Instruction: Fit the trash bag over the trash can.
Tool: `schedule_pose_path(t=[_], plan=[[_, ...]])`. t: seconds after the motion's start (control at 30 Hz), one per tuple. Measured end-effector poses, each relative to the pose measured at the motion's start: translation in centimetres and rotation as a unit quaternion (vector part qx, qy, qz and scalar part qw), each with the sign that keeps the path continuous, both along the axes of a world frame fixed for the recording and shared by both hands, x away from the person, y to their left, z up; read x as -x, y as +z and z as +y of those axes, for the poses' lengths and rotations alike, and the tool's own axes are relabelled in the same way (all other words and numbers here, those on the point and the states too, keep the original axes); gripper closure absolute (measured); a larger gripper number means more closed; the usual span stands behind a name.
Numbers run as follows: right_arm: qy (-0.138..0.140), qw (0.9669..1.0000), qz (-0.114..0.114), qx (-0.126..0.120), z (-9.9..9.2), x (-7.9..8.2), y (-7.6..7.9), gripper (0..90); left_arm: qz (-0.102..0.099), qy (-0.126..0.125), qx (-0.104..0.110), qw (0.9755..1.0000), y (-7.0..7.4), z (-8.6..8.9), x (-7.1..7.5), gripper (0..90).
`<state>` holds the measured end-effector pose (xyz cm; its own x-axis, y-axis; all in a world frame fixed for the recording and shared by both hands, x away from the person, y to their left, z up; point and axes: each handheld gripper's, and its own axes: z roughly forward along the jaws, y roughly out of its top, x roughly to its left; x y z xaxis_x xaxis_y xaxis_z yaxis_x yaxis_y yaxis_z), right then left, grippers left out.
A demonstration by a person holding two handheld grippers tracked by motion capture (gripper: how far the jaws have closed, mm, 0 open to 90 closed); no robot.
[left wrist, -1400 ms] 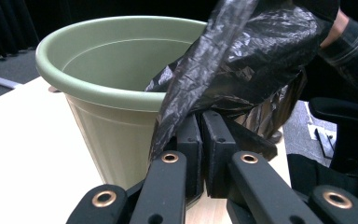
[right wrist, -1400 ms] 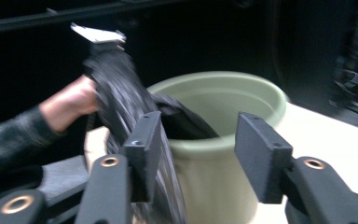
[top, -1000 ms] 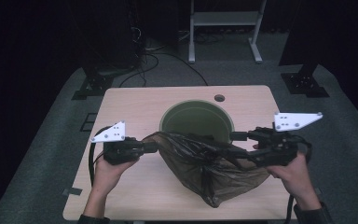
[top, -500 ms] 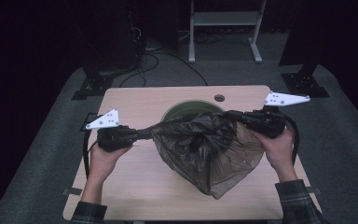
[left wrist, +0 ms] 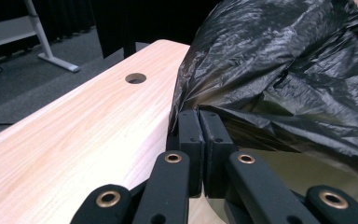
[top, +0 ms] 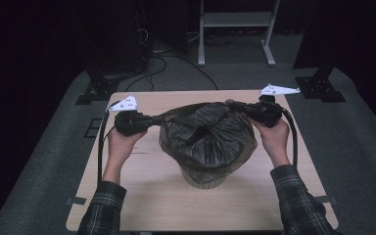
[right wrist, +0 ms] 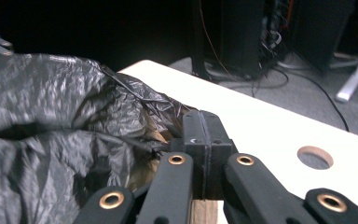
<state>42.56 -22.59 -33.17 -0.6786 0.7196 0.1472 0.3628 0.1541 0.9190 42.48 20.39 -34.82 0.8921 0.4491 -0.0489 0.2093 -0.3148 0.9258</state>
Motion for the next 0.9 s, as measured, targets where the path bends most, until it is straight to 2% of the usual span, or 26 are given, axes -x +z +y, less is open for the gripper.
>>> schedule_pose_path(t=[0.13,0.3,0.57,0.73,0.8,0.83,0.9], plan=[[-0.013,0.9997,0.021,-0.003,0.2,-1.1,-1.5,90.0,0.017,0.003,0.006,0.9998,-1.6,-0.5,-0.8,88.0],[-0.018,0.9992,0.037,-0.001,0.4,-1.7,-2.7,90.0,0.039,0.000,-0.002,0.9993,-3.6,-1.1,-1.1,88.0],[-0.021,0.9977,0.064,0.004,0.4,-1.7,-5.3,90.0,0.071,-0.009,-0.011,0.9974,-7.1,-1.4,-0.4,87.6],[-0.017,0.9967,0.079,0.003,0.5,-1.3,-6.8,89.9,0.080,-0.018,-0.029,0.9962,-8.5,-1.7,0.3,86.7],[-0.016,0.9965,0.082,0.008,0.5,-1.2,-7.4,89.8,0.086,-0.019,-0.030,0.9956,-9.0,-1.8,0.5,85.4],[-0.015,0.9963,0.084,0.008,0.6,-1.1,-7.6,88.7,0.087,-0.019,-0.025,0.9957,-9.3,-1.8,0.6,83.8],[-0.017,0.9963,0.084,0.009,0.5,-0.9,-7.9,75.7,0.088,-0.011,-0.023,0.9958,-9.4,-1.6,0.7,76.6]])
